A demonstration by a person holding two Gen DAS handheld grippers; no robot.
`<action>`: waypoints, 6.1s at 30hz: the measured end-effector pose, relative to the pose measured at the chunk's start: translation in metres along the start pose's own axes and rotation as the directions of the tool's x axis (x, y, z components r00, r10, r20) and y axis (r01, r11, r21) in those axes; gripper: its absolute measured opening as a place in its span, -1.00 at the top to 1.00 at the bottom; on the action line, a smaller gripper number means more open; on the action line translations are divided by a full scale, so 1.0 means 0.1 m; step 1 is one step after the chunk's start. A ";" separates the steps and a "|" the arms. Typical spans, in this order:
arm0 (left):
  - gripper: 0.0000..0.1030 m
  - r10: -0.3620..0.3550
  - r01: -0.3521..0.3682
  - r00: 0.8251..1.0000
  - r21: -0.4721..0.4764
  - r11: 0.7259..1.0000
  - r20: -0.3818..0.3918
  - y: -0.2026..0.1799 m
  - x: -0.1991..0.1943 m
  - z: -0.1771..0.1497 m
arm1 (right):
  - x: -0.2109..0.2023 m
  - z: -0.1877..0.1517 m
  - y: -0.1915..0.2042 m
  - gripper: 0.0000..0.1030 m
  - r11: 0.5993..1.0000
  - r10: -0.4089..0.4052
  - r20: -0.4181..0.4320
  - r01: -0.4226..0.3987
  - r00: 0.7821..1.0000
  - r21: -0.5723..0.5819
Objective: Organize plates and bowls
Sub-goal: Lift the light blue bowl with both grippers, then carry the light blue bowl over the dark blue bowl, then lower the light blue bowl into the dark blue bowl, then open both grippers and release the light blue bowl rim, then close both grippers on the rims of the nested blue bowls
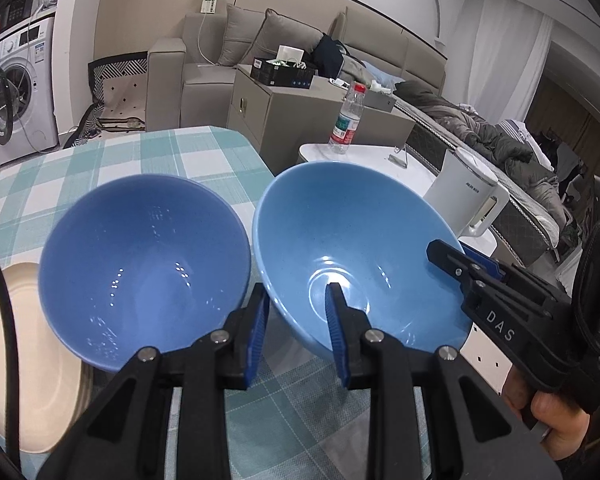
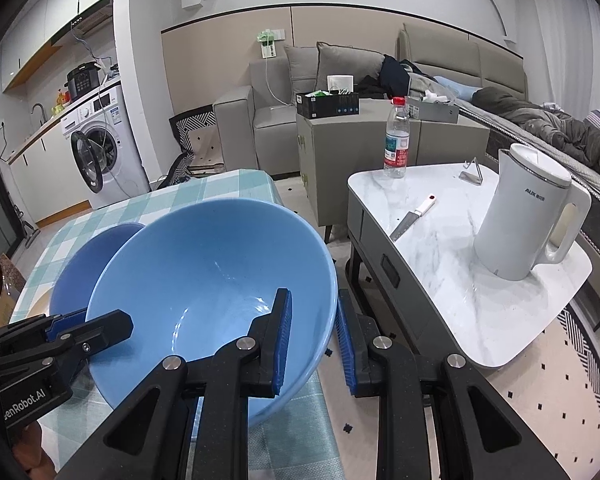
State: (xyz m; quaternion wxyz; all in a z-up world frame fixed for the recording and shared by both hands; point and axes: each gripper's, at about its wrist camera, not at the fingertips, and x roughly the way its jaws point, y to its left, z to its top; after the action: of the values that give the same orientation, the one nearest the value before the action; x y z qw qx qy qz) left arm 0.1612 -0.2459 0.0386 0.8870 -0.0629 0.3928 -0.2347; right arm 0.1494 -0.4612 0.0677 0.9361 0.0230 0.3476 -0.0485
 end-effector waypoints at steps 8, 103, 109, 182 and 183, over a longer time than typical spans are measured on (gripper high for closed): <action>0.48 0.003 -0.002 0.999 -0.008 1.000 0.037 0.08 -0.14 0.06 | -0.17 0.06 0.13 0.56 1.000 0.011 0.051 -0.010 0.999 -0.007; 0.44 0.266 -0.260 0.955 -0.061 0.964 0.133 1.30 -0.39 0.09 | 0.47 0.23 1.82 0.53 0.989 0.048 0.012 -0.046 0.999 -0.138; 0.41 0.288 -0.284 0.950 -0.049 0.958 0.123 1.30 -0.33 0.07 | 0.55 0.20 1.85 0.52 0.989 0.038 -0.014 -0.040 0.999 -0.141; -1.00 0.226 -0.225 0.969 -0.019 0.974 0.097 1.52 -0.42 0.12 | 0.60 0.31 1.24 -0.99 0.961 0.275 -0.069 -0.275 0.959 0.016; -1.00 0.226 -0.225 0.970 -0.024 0.974 0.089 1.53 -0.40 0.12 | 0.61 0.29 1.25 -0.99 0.962 0.274 -0.076 -0.274 0.959 0.018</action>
State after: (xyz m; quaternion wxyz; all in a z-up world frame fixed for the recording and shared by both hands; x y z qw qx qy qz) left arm 0.2027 -0.0930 0.0276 0.9244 -0.0347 0.3580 -0.1267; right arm 0.2279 -0.3432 0.0511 0.9195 0.0760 0.3769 0.0814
